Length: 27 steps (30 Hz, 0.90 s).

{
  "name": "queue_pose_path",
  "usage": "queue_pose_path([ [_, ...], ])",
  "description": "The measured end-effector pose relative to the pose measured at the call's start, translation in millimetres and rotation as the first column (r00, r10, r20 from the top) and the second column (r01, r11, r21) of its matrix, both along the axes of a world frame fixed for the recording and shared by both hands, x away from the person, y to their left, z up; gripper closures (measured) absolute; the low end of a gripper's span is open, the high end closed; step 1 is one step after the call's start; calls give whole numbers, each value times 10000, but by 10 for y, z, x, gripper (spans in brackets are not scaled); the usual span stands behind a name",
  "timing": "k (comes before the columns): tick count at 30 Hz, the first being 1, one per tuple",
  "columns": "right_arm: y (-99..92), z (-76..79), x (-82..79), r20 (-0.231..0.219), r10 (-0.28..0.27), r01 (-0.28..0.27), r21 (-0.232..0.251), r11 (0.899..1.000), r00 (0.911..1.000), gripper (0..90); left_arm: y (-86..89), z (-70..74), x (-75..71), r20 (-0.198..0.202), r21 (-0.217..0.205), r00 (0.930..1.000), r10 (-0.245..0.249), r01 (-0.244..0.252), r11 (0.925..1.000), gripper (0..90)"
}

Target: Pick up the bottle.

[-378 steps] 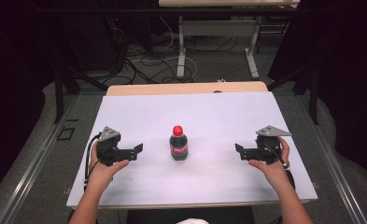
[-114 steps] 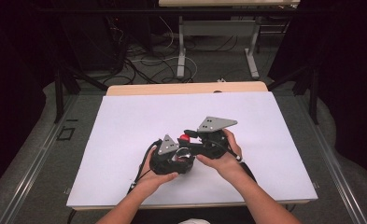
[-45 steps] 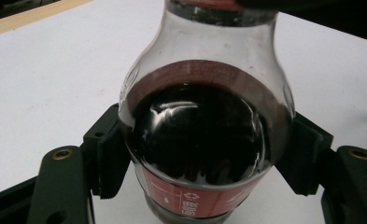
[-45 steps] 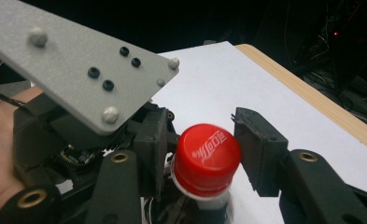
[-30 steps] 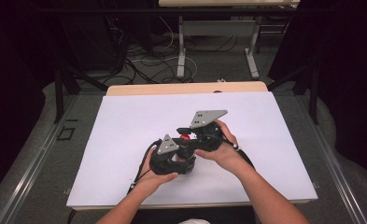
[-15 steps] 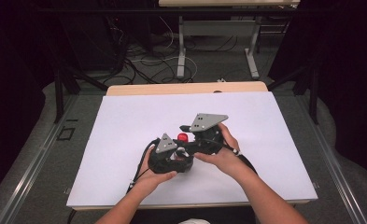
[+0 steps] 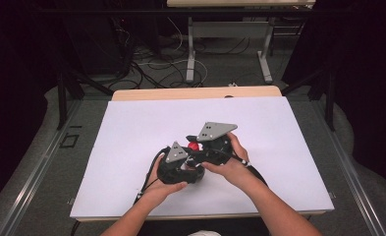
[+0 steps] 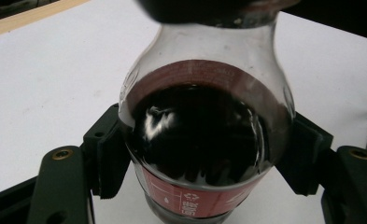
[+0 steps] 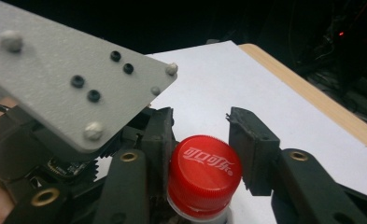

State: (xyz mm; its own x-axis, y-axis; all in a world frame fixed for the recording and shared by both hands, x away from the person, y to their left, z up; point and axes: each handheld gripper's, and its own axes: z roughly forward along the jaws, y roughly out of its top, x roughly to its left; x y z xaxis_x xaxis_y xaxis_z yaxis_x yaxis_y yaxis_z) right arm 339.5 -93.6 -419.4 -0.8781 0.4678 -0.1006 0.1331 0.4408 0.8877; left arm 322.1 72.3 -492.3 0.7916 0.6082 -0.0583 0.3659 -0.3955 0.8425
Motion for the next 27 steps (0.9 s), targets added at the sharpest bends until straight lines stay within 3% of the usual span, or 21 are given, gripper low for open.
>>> queue_pose_path([
  [4, -30, 16, 52, -271, 439, -439, 28, 9990, 9987, 610, 2, 2, -2, 86, 89, 10000, -15, 14, 10000, 300],
  [5, -58, 39, 94, -530, 832, -832, 11, 9965, 9951, 611, -1, 2, -3, 95, 30, 9999, -39, 39, 10000, 300],
  [7, -89, 56, 133, -702, 1118, -1123, -29, 9937, 9912, 612, -6, 8, -8, 60, -12, 10000, -72, 72, 10000, 300],
  [12, -87, 54, 143, -569, 1303, -1307, -31, 9914, 9898, 610, -8, 8, -8, 30, 53, 10000, -41, 41, 10000, 300],
  [14, -74, 44, 119, -571, 1082, -1084, -9, 9941, 9925, 586, 2, 6, 2, 69, 73, 10000, -29, 29, 10000, 300],
  [15, -72, 45, 96, -384, 811, -809, 64, 9967, 9960, 516, 13, 6, 7, 21, 61, 10000, -13, 12, 10000, 300],
  [20, -83, 49, -1, -152, -2, 3, 15, 10000, 9999, 508, 35, 8, 20, -57, -34, 9998, 187, -187, 9998, 300],
  [27, -19, 11, -133, 147, -627, 628, -67, 9980, 9979, 515, 37, 7, 18, -83, -11, 9996, 259, -259, 9997, 300],
])
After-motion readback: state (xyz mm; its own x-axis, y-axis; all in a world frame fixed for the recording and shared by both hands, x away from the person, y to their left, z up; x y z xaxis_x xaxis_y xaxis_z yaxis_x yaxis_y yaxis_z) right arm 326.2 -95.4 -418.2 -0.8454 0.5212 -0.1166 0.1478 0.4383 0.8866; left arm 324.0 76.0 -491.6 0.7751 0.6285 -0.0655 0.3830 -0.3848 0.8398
